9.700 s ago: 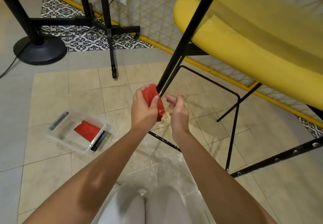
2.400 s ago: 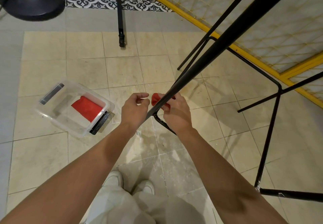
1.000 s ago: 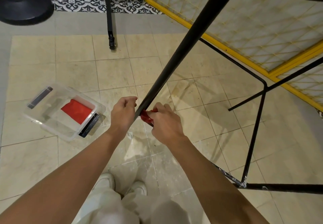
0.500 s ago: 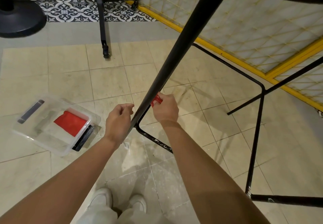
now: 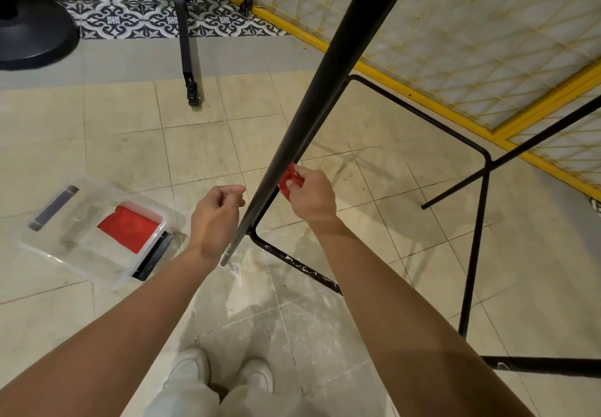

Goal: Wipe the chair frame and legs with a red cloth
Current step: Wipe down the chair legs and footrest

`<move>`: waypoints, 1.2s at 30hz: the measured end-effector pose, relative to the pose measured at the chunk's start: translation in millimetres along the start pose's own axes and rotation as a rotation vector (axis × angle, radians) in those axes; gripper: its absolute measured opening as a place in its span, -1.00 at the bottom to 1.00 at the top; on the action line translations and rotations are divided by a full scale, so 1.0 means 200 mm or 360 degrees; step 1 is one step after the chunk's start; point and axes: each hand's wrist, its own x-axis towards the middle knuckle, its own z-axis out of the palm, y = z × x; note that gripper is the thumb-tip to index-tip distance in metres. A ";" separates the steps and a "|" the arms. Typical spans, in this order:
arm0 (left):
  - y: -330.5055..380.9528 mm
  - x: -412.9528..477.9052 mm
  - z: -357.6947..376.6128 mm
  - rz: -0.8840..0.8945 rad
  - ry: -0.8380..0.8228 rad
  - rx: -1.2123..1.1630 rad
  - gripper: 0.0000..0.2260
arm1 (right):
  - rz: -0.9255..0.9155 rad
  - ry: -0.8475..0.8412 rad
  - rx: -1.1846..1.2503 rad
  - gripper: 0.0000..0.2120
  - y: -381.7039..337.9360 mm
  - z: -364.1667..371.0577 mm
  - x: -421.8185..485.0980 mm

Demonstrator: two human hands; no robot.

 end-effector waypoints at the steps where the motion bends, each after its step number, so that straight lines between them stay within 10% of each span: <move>1: 0.00 0.00 0.01 0.0002 -0.0006 0.0007 -0.82 | -0.0007 0.0008 -0.0097 -0.63 -0.01 0.01 0.01; 18: 0.07 -0.07 0.06 -0.0118 0.0077 -0.0053 -0.86 | -0.0343 -0.0669 -0.0943 -0.76 -0.16 -0.10 -0.25; 30: 0.07 -0.09 0.02 -0.0107 0.0110 -0.0022 -0.79 | -0.0372 -0.0493 -0.0855 -0.71 -0.06 -0.02 -0.35; 36: 0.06 -0.12 0.00 -0.0108 0.0085 -0.0025 -0.81 | -0.0832 -0.0590 -0.1194 -0.69 -0.07 -0.05 -0.38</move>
